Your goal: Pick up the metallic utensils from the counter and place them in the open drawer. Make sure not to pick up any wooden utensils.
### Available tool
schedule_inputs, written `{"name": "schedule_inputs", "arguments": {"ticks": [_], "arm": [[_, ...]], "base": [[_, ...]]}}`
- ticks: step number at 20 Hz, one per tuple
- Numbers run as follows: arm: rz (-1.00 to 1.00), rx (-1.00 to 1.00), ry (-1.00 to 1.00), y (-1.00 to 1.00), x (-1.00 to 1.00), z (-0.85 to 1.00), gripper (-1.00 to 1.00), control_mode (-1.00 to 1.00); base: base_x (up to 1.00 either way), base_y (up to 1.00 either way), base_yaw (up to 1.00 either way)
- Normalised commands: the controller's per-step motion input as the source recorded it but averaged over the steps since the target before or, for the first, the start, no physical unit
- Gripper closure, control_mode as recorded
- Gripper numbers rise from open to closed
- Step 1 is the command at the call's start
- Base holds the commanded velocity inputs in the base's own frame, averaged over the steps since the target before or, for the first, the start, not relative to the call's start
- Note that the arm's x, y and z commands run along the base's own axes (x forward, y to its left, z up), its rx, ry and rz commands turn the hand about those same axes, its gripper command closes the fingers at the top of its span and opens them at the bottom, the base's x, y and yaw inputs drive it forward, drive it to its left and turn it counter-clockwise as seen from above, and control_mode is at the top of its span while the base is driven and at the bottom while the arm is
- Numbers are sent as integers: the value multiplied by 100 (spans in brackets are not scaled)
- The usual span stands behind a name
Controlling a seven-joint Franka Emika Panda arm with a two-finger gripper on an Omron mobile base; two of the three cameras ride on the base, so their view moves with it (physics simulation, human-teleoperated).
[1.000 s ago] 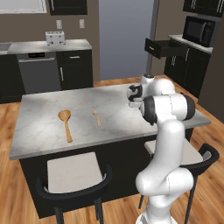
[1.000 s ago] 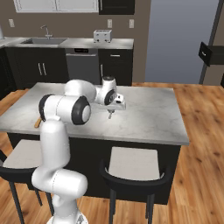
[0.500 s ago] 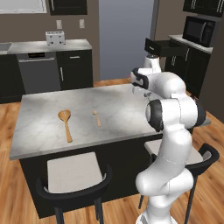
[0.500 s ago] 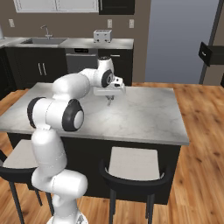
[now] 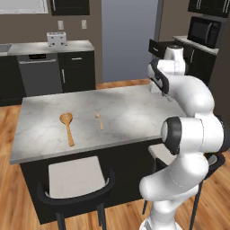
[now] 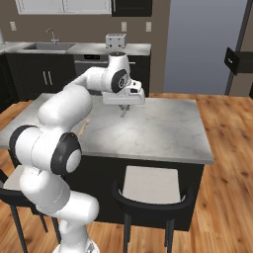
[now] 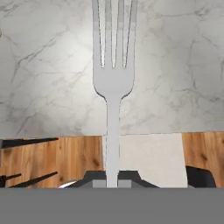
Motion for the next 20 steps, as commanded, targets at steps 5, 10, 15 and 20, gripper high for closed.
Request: {"name": "schedule_inputs", "arguments": {"ticks": [5,10,15,20], "arm": [[3,0,-1,-17,-100,34,100,-100],[6,0,-2,-7,-100,32,100,-100],[7,0,-1,0,-100,14,100,-100],[6,0,-4,0,-96,1,100,-100]], "base": [[0,0,0],[0,0,0],[0,0,0],[0,0,0]]}}
